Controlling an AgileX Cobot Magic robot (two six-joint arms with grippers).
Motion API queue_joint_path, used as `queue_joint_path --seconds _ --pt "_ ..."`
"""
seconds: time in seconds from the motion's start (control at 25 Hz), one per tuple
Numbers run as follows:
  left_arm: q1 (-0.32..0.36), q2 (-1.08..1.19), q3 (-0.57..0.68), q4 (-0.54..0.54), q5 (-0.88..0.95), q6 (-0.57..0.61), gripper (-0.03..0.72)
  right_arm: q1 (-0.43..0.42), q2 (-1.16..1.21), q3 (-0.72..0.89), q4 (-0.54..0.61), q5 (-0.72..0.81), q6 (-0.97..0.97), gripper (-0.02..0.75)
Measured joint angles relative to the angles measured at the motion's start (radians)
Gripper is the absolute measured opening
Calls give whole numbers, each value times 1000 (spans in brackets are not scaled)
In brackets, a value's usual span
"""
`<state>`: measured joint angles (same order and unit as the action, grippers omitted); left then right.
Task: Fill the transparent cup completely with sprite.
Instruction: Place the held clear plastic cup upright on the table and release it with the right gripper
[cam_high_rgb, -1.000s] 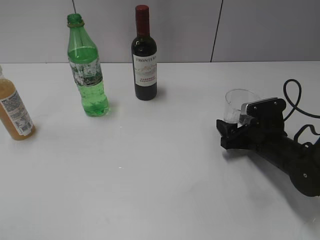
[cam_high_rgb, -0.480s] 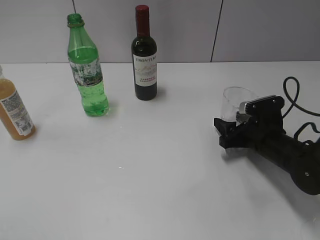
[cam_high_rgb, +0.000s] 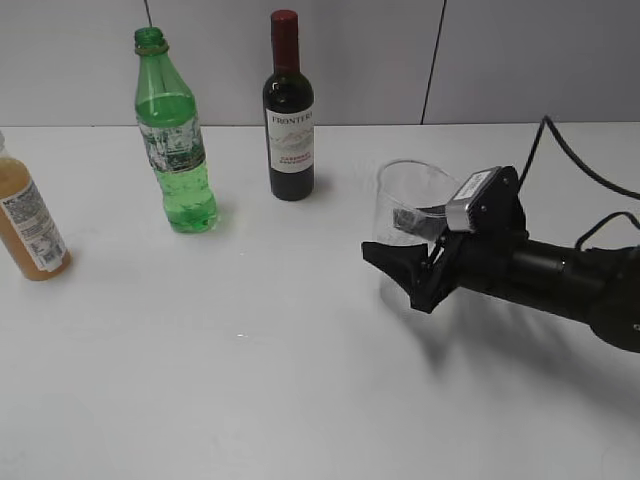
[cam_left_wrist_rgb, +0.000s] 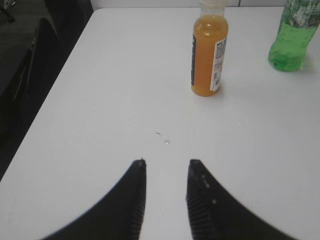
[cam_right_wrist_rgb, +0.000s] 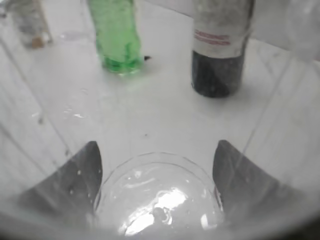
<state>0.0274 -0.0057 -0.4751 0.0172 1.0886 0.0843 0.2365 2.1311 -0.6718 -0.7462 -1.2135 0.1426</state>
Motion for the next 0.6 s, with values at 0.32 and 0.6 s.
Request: queue_joint_path --seconds 0.32,0.6 --pt "0 0 0 0 0 0 228 2 -1 -208 -395 0 286 515" --pt "0 0 0 0 0 0 228 94 -2 -323 -505 90 326 515"
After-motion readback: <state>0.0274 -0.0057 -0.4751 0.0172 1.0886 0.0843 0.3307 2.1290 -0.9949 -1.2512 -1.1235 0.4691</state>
